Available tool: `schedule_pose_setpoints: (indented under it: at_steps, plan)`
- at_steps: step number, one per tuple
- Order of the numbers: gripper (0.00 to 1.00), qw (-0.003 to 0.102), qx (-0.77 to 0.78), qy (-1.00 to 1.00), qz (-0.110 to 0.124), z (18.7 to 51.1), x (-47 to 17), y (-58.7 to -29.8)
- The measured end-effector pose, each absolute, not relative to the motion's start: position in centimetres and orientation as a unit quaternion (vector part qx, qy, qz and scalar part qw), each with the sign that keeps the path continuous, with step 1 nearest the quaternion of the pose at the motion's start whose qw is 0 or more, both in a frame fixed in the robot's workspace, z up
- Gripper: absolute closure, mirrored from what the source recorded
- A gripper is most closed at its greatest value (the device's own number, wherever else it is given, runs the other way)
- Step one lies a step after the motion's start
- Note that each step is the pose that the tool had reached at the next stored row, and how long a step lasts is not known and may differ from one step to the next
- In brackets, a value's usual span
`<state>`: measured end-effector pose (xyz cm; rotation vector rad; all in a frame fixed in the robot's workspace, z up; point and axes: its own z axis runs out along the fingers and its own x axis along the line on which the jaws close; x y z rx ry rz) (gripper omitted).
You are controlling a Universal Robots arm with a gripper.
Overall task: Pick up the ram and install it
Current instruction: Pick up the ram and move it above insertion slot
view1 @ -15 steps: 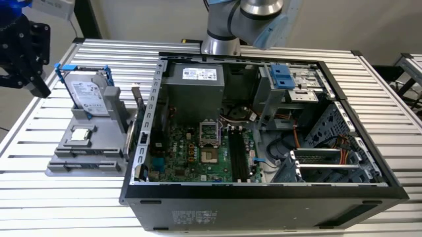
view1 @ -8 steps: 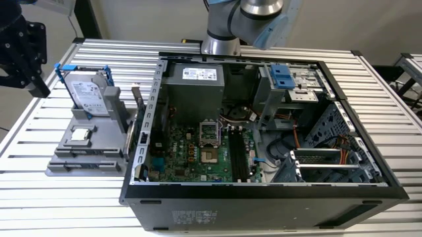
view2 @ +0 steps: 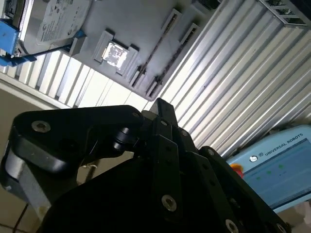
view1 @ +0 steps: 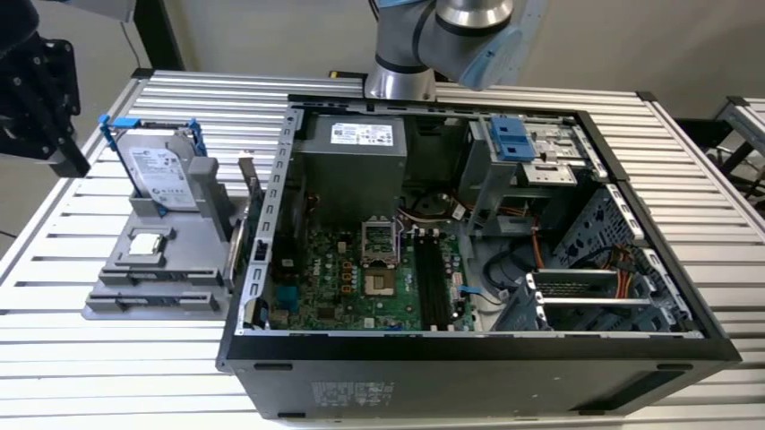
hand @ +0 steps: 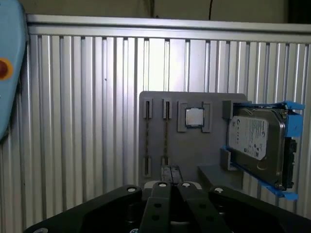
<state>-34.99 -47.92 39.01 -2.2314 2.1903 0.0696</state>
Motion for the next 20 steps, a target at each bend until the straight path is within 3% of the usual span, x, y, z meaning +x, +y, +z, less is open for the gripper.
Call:
schedule_pose_setpoints:
  at_steps: [20]
  plan:
    - [1.00, 0.006, -0.744, 0.667, 0.023, 39.00, -34.95, -47.97]
